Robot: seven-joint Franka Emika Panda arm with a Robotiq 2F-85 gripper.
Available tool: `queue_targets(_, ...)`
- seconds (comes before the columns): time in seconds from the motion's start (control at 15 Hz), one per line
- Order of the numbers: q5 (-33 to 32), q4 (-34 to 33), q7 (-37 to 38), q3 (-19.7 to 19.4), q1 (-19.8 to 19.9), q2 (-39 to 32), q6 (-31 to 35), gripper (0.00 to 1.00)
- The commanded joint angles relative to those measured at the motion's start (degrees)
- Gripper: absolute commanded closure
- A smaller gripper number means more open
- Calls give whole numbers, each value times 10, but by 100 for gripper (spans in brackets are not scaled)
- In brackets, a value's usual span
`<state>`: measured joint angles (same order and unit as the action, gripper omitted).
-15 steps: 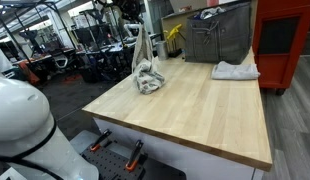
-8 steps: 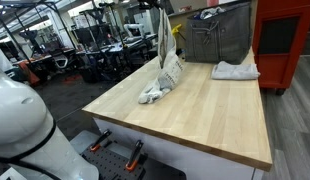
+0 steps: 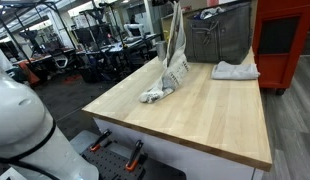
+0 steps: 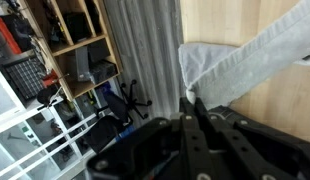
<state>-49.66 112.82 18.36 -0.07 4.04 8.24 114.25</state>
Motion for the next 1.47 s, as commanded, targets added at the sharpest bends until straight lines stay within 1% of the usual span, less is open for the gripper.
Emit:
queue_targets(0.0, -35, 0, 23, -9, 8, 2, -27, 99)
queue_targets(0.27, -78, 5, 65, -12, 11, 5, -79, 99)
queue_targets(0.4, -70, 6, 69, -11, 6, 8, -104, 99)
queue_targets(0.6, -45, -4, 64, 5, -14, 19, -128, 99)
queue_targets(1.0, 62, -58, 55, 50, -61, 22, -137, 99)
queue_targets(1.4, 189, -119, 50, 79, -86, 0, -134, 99)
